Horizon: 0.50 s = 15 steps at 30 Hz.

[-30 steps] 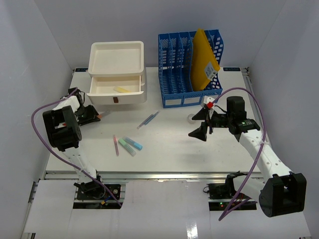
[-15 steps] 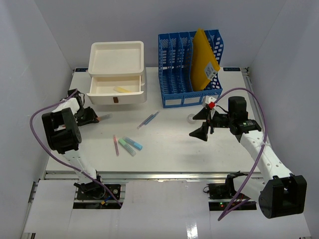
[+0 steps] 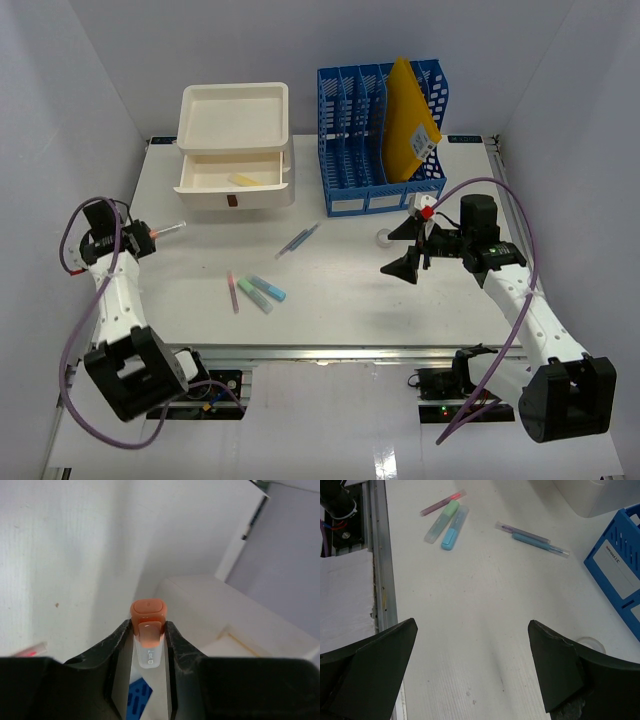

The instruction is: Organize the desk

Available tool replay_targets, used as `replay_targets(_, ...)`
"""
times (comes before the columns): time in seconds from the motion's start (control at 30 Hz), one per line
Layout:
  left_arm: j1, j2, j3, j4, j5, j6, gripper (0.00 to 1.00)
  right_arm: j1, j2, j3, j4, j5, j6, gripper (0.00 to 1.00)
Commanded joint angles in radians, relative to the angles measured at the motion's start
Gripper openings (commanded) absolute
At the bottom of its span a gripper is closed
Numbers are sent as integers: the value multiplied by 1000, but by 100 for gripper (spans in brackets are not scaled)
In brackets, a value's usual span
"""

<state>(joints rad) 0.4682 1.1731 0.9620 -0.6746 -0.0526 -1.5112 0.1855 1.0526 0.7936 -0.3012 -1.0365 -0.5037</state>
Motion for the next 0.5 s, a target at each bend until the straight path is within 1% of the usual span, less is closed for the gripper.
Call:
replay_targets(0.0,-4,-128,0,24,57,38,0,-14,-25,-15,41,-23,1,98)
replay_targets(0.1,-10,-169,55,28,131,71,0,-18,-29,-21,46,-24,1,98)
replay_targets(0.27,-54,-180,198,39,171,91,0,-23,-31,-27,53,-23,-1,98)
replay_targets(0.33,-104,-131,231,58,207,77,0,-23,-28,-31,58,-25,2,98)
replay_targets(0.37,-151,-109,247,80,214,74,0,-23,-27,-31,60,-25,3,98)
replay_targets(0.47,-260,2,311,116,178,70,0,-25,-27,-35,62,-25,1,98)
